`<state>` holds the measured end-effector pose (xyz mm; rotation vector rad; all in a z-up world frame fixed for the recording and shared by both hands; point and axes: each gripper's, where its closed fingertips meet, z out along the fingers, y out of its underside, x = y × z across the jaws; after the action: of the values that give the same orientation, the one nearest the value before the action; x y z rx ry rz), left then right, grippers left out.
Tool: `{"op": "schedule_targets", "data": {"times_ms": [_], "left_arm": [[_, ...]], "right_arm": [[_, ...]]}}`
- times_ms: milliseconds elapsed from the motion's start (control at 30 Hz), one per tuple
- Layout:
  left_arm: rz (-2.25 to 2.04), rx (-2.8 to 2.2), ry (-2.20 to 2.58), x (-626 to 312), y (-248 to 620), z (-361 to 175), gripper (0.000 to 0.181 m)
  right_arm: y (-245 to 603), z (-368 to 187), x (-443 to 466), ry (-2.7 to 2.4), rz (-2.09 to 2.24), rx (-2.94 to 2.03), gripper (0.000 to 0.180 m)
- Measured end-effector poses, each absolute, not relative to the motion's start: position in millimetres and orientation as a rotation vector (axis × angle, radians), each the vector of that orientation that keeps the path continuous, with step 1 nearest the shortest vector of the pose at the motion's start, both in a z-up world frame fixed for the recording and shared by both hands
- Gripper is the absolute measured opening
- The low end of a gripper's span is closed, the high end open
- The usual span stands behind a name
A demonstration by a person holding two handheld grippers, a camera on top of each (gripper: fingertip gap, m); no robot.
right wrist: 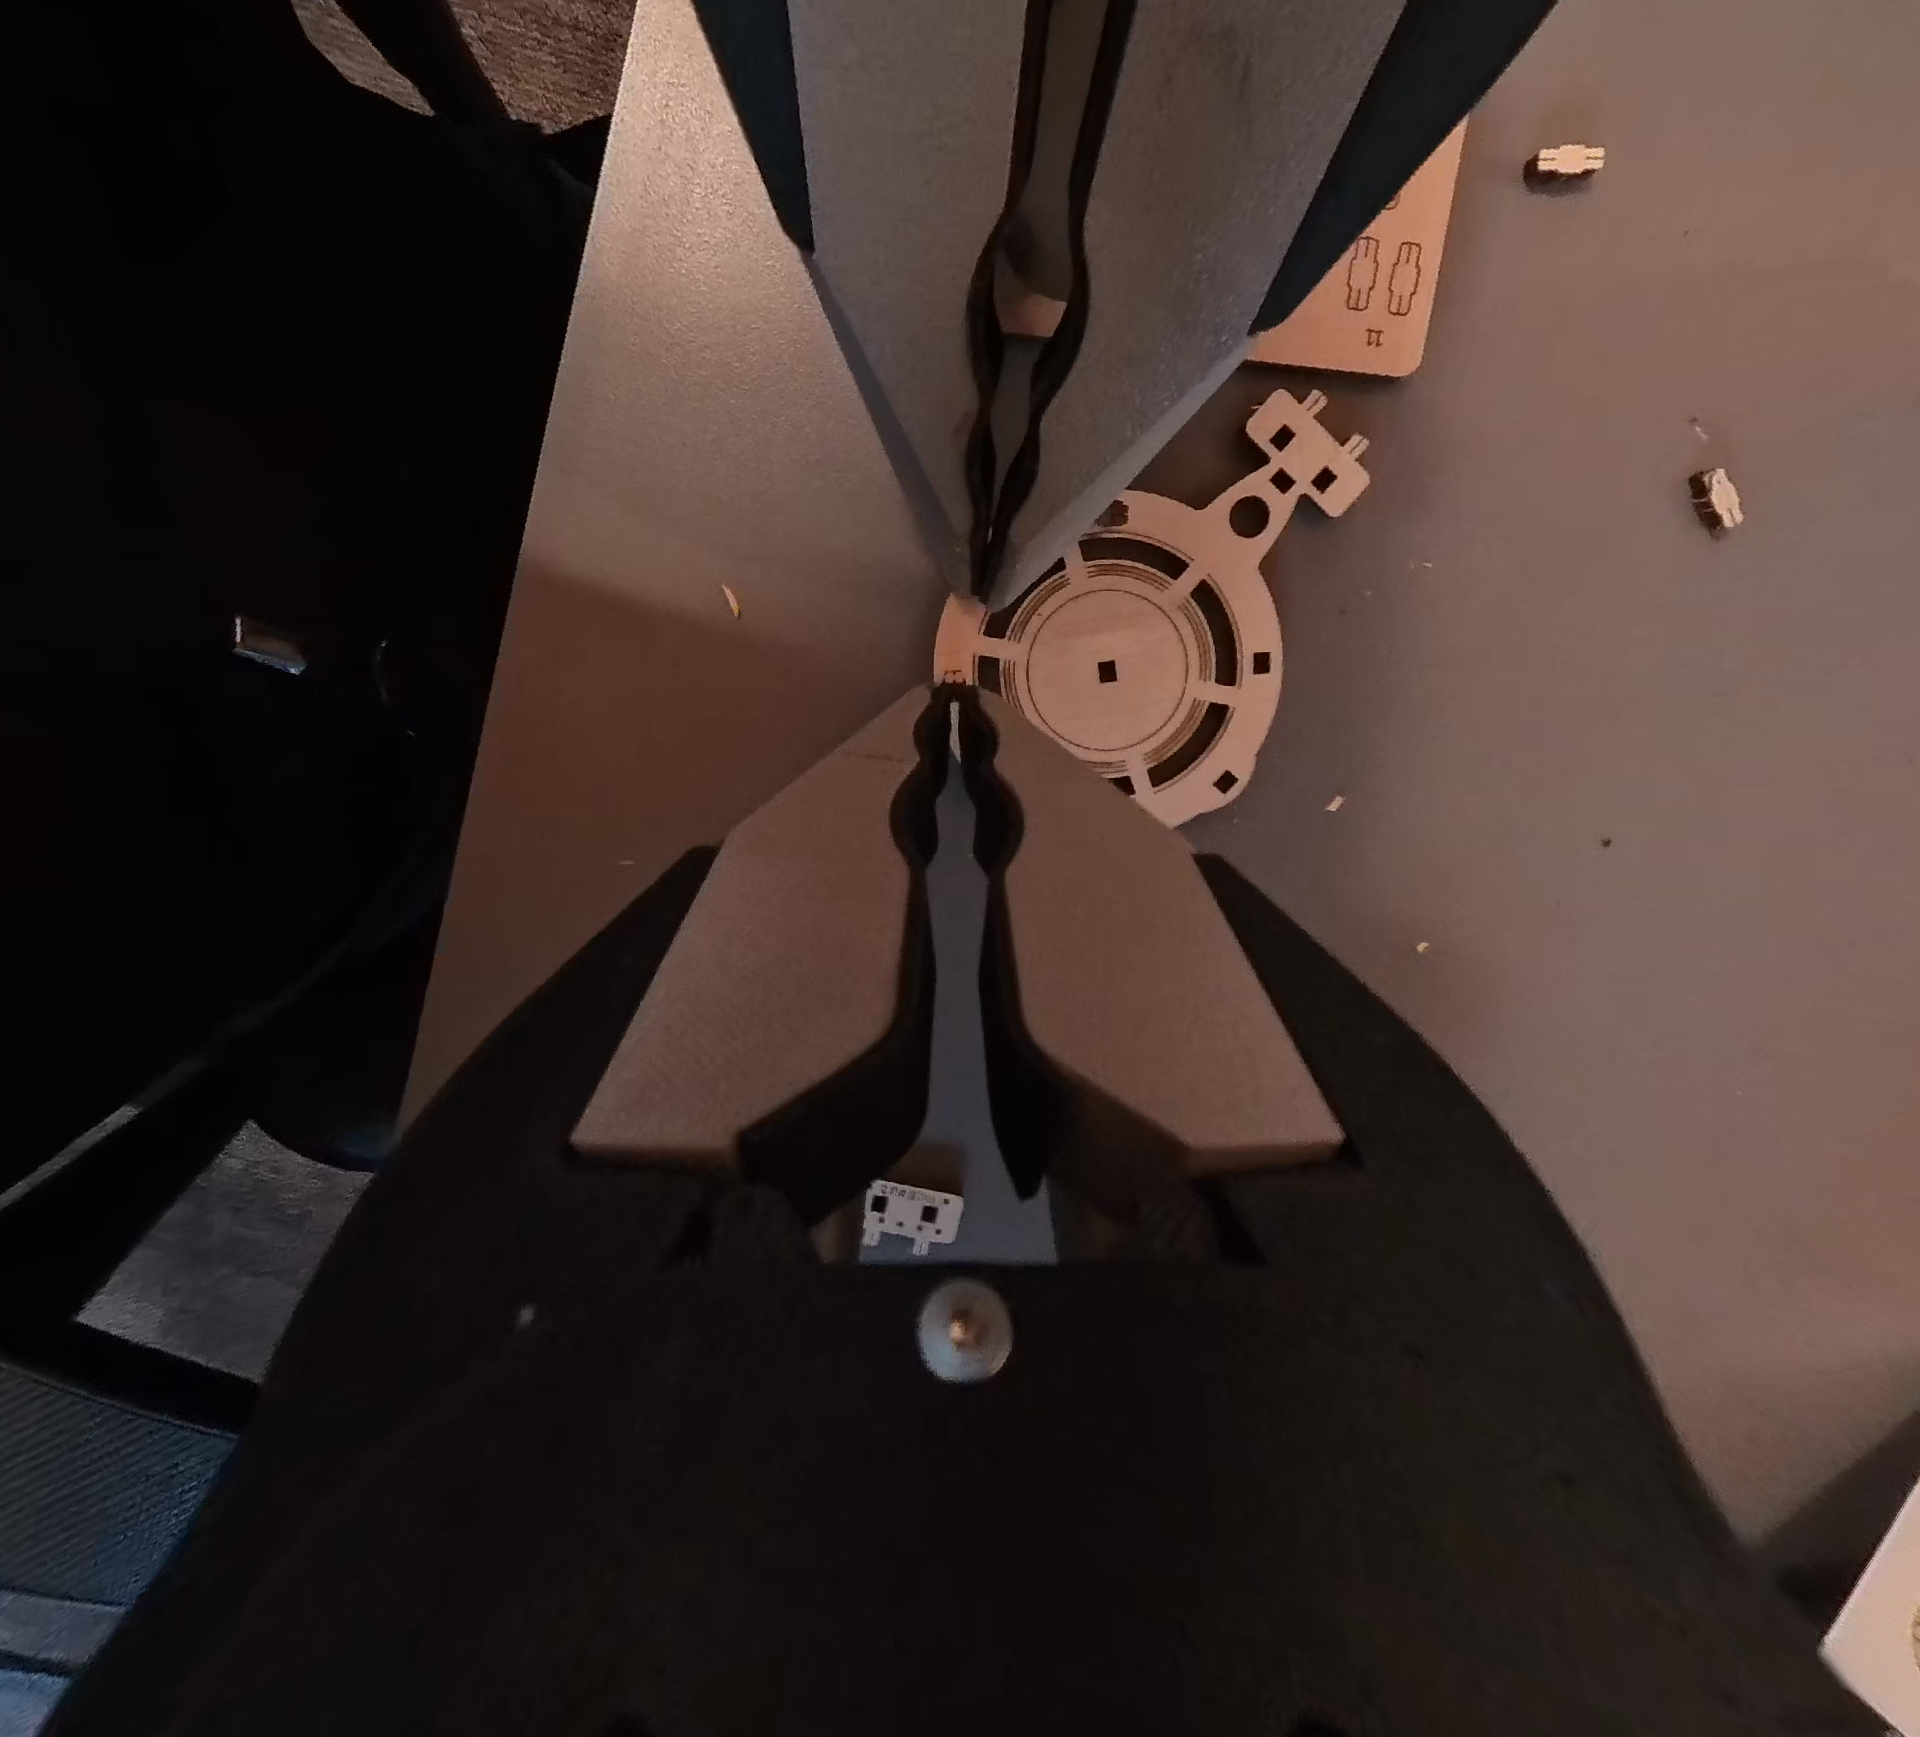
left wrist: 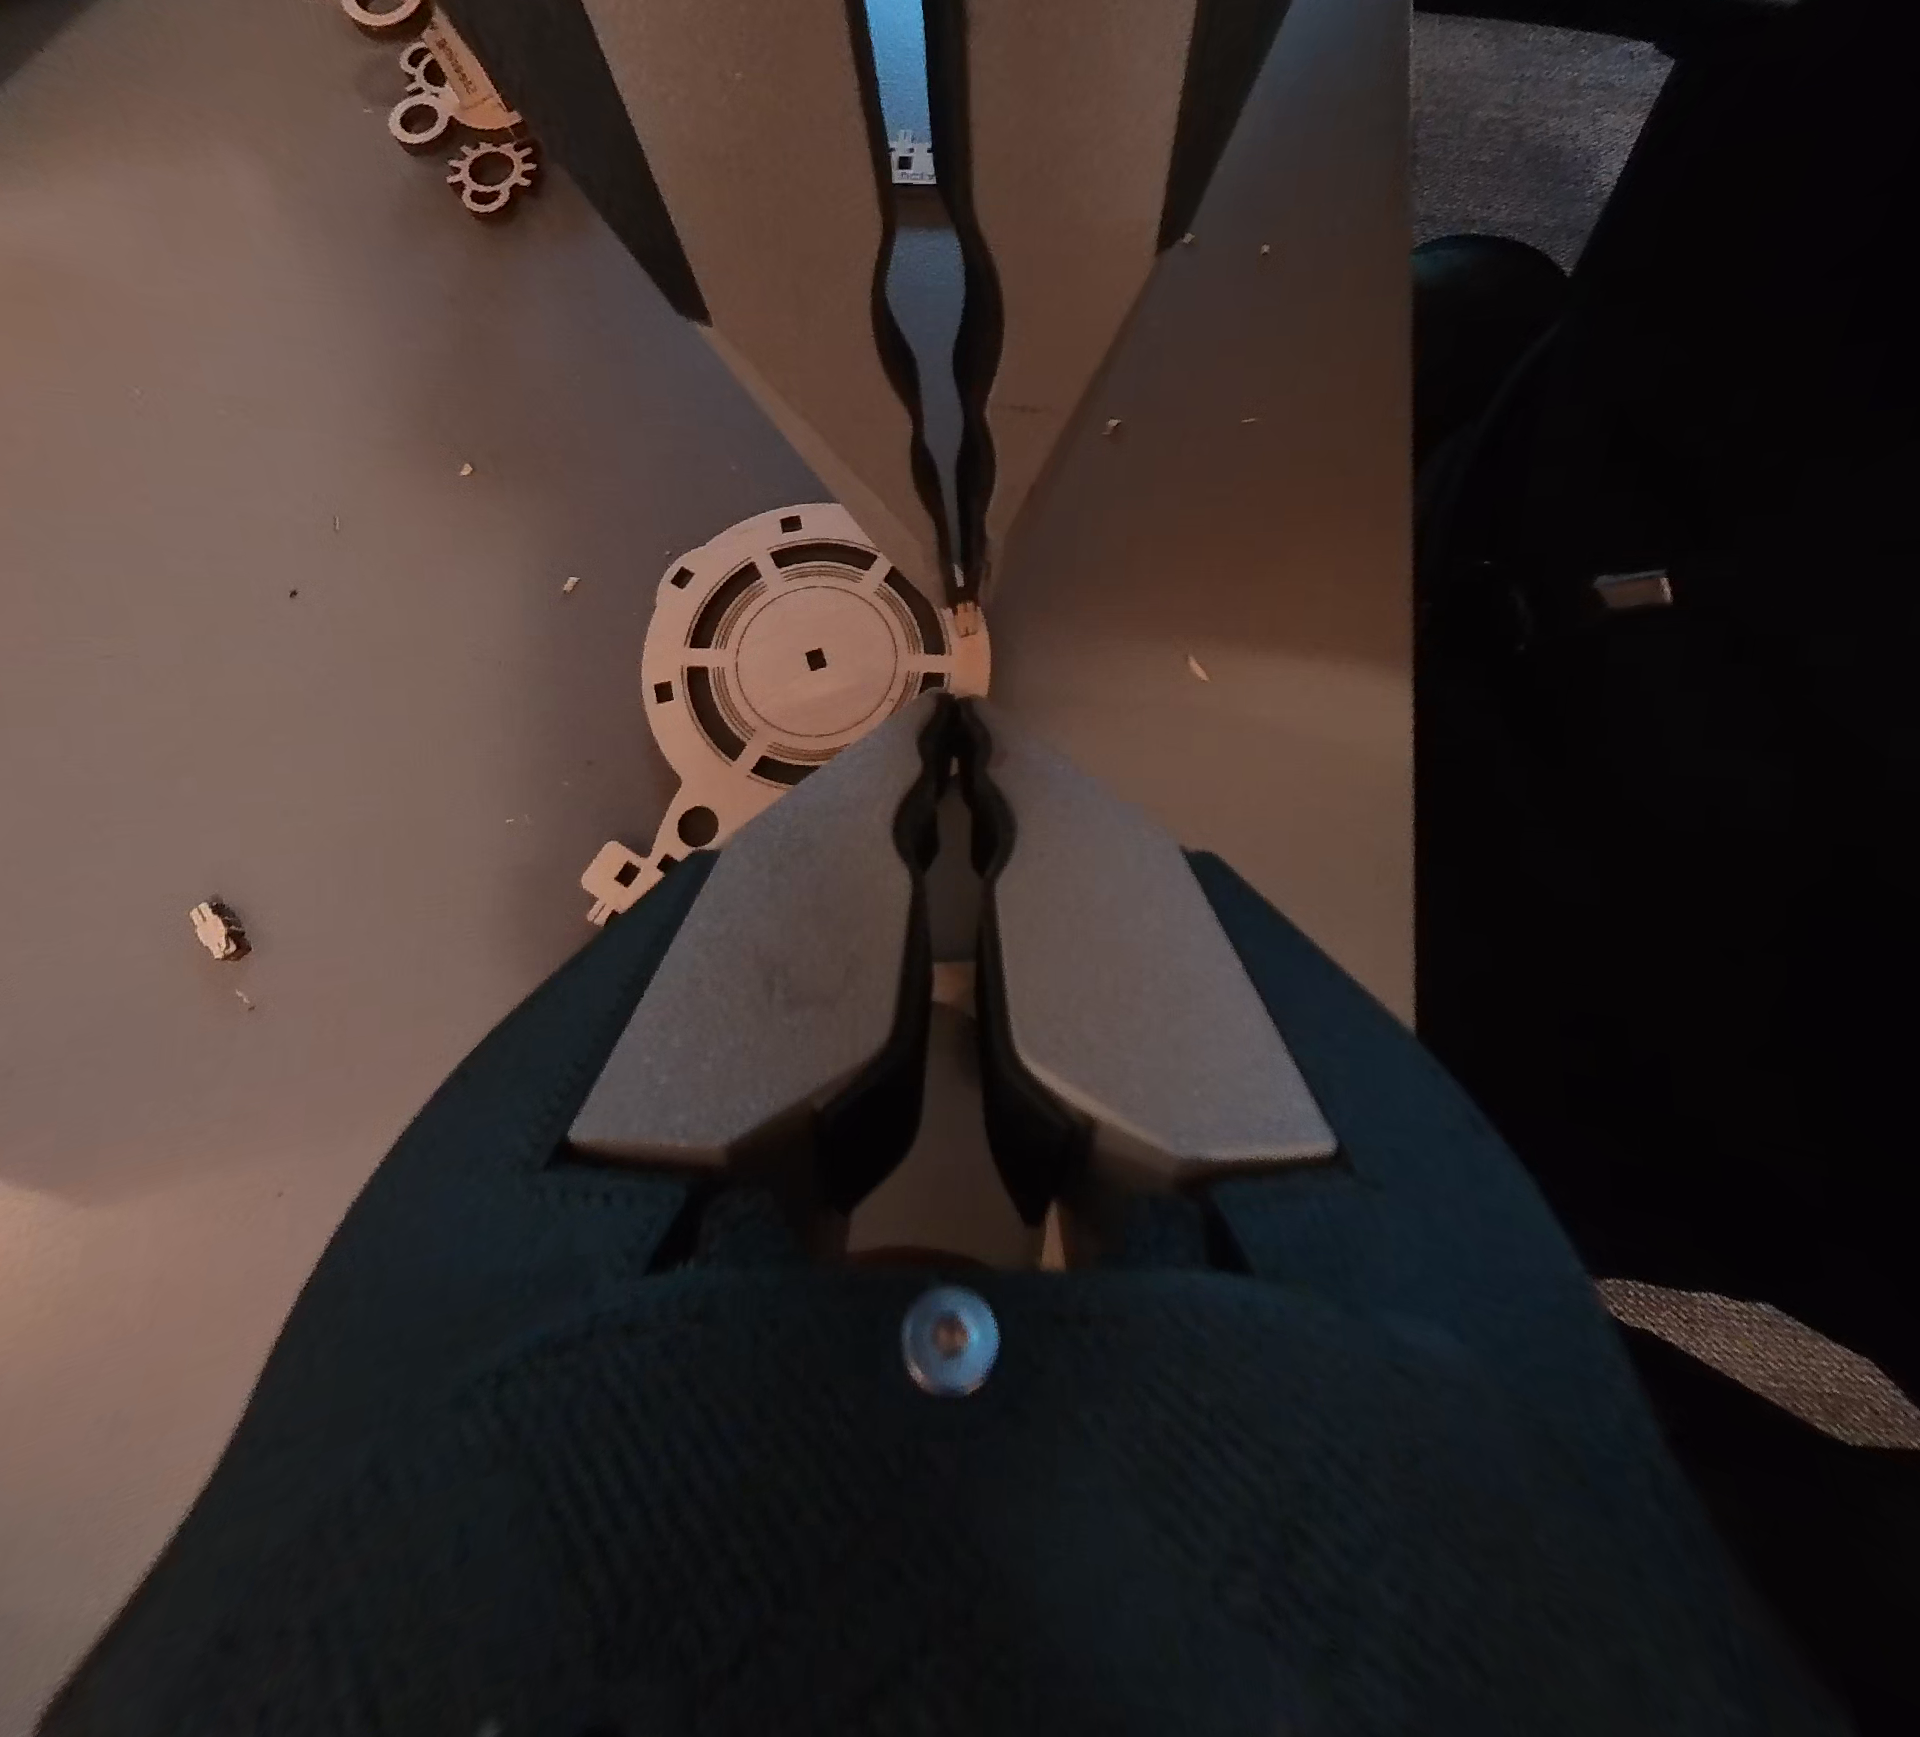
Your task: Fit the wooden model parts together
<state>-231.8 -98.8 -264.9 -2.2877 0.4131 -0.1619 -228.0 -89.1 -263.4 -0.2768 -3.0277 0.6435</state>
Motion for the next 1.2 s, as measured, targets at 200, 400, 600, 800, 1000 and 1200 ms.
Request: {"op": "schedule_targets", "data": {"times_ms": [200,400,600,800,1000,1200], "left_arm": [[-0.16,-2.287,0.413,-231.8,-98.8,-265.0,0.0],[-0.162,-2.288,0.412,-231.8,-98.8,-265.0,0.0],[-0.146,-2.283,0.431,-230.8,-99.9,-264.3,0.0],[-0.146,-2.25,0.418,-226.2,-96.0,-258.8,0.0],[-0.133,-2.29,0.426,-224.8,-94.2,-264.9,0.0],[-0.173,-2.295,0.398,-225.6,-94.1,-264.7,0.0]], "right_arm": [[-88.6,-263.8,-228.0,-3.025,0.586,-0.278,0.0],[-88.6,-264.2,-228.1,-3.025,0.591,-0.286,0.0],[-90.6,-264.0,-228.4,-3.031,0.678,-0.357,0.0],[-93.2,-263.8,-229.7,-2.986,0.783,-0.388,0.0],[-95.2,-263.2,-230.0,-2.993,0.826,-0.4,0.0],[-95.6,-263.0,-230.9,-2.998,0.793,-0.373,0.0]]}}
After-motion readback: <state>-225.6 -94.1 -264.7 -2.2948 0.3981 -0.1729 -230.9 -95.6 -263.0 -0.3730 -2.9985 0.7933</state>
